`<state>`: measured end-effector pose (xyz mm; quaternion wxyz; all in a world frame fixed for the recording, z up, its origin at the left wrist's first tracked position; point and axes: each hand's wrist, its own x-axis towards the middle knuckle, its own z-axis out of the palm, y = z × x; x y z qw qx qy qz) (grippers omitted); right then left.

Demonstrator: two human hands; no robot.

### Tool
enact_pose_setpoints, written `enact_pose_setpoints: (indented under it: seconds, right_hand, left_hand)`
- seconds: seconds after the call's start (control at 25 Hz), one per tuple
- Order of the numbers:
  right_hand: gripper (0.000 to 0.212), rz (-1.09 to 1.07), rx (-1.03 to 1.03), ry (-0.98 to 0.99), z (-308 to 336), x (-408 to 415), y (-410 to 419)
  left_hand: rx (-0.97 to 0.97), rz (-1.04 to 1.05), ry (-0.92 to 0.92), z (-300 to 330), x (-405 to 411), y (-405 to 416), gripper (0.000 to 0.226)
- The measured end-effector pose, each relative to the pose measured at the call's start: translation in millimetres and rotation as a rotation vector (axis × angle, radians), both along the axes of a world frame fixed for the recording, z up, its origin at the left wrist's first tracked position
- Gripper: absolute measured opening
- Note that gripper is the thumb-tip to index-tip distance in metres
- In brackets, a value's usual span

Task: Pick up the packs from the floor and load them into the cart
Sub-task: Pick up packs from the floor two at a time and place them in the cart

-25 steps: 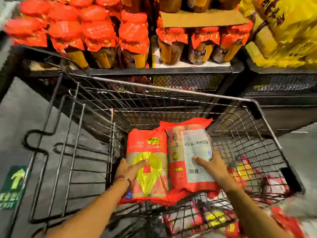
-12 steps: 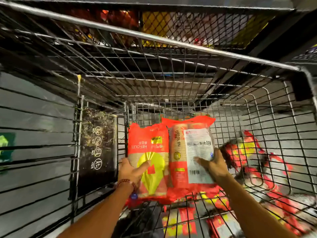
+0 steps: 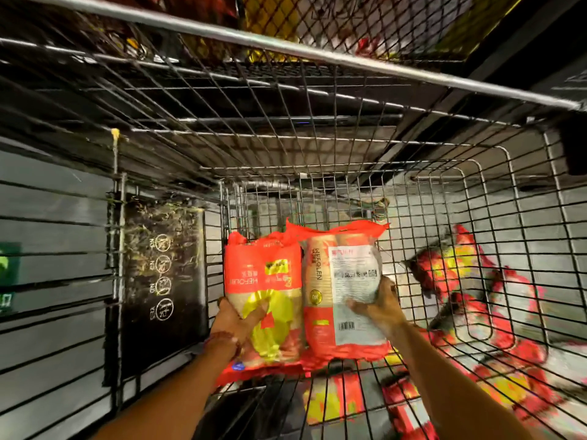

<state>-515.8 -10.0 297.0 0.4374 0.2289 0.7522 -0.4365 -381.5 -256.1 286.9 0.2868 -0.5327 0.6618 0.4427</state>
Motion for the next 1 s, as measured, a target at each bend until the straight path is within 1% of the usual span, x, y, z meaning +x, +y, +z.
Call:
enact_pose_setpoints:
  seconds: [0.04, 0.08, 0.12, 0.16, 0.2, 0.24, 0.28, 0.32, 0.36, 0.4, 0.52, 0.64, 0.76, 0.84, 0.92, 1.0]
  right_hand:
    - [0.056, 0.117, 0.109, 0.011, 4, 2, -2]
    - [0.063, 0.300, 0.241, 0.035, 13, 0, -7]
    - [0.075, 0.521, 0.399, 0.058, 24, -3, -12]
    - [0.085, 0.727, 0.538, 0.098, 37, -8, -17]
    - [0.090, 0.892, 0.638, 0.181, 53, -16, -24]
    - [0.089, 1.012, 0.705, 0.317, 70, -26, -32]
    - [0.085, 1.084, 0.745, 0.468, 90, -37, -40]
    - [0.081, 1.112, 0.772, 0.617, 112, -49, -47]
    - [0.077, 1.106, 0.795, 0.733, 138, -60, -53]
    - [0.076, 1.089, 0.828, 0.818, 166, -68, -58]
    - [0.078, 1.010, 0.936, 0.997, 252, -67, -56]
    - [0.079, 0.836, 0.955, 1.170, 324, -33, -39]
    - [0.076, 0.660, 1.019, 1.275, 388, 31, -5]
    - [0.075, 0.527, 1.048, 1.326, 419, 80, 22]
    - [0.074, 0.441, 1.081, 1.310, 433, 122, 52]
    - [0.074, 0.320, 1.122, 1.263, 432, 171, 96]
  left_hand:
    - [-0.025, -0.045, -0.046, 3, -1, 3, 0.061]
    - [-0.061, -0.116, -0.090, 10, -6, 7, 0.062]
    - [-0.094, -0.221, -0.138, 20, -13, 10, 0.069]
    - [-0.176, -0.359, -0.168, 31, -21, 14, 0.076]
    - [-0.253, -0.484, -0.143, 49, -36, 15, 0.079]
    - [-0.348, -0.640, -0.044, 69, -53, 15, 0.079]
    - [-0.461, -0.831, 0.091, 93, -70, 12, 0.082]
    - [-0.610, -1.026, 0.252, 122, -88, 7, 0.088]
    - [-0.745, -1.152, 0.383, 152, -106, 0, 0.092]
    - [-0.856, -1.199, 0.453, 184, -121, -8, 0.096]
    - [-1.077, -1.231, 0.555, 270, -139, -29, 0.100]
    - [-1.223, -1.283, 0.645, 344, -125, -31, 0.102]
    - [-1.260, -1.262, 0.821, 408, -82, -6, 0.099]
    - [-1.247, -1.302, 0.920, 439, -53, 26, 0.095]
    - [-1.203, -1.378, 0.996, 456, -33, 65, 0.091]
    - [-1.123, -1.476, 1.067, 458, -13, 119, 0.090]
